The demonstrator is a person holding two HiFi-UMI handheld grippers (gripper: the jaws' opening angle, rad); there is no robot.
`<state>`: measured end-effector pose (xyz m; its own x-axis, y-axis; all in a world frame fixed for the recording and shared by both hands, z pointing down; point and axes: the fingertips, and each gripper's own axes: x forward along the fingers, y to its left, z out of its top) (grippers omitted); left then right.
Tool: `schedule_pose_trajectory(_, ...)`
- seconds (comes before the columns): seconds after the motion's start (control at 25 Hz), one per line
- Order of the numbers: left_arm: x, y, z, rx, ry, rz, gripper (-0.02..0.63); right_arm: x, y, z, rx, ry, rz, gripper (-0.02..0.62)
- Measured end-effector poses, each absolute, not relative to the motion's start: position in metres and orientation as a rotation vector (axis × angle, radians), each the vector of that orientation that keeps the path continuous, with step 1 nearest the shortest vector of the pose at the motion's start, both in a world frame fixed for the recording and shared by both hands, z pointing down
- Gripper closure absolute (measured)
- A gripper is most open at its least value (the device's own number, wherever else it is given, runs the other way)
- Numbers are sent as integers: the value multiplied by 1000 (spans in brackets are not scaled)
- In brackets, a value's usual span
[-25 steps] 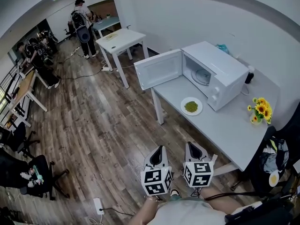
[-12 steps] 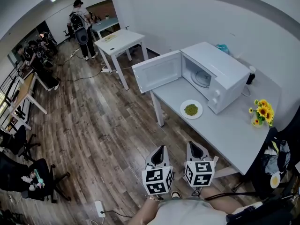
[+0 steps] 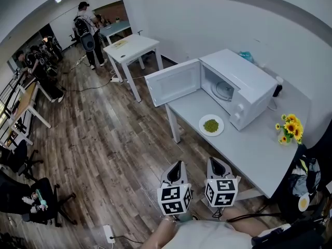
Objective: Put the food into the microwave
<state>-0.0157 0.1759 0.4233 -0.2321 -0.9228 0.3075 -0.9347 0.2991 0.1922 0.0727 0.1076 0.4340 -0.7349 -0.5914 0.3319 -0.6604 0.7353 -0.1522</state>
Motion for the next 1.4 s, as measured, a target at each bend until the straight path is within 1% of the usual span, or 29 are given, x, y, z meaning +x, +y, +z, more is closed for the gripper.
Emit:
schedule_pose_trajectory(0.48,-45,135,426,1704,-2182,61,606,54,67,442,1049,-2642,407,580)
schedule_pose_trajectory(1.04,-132,39,422,1787,-2121,79,606,-29,-20,435,1150,-2621,409,580)
schedule_pose_trajectory(1.4,-167,-9,422,1835,-2059,76,606,-64,-58,433,1206,-2584,410,580)
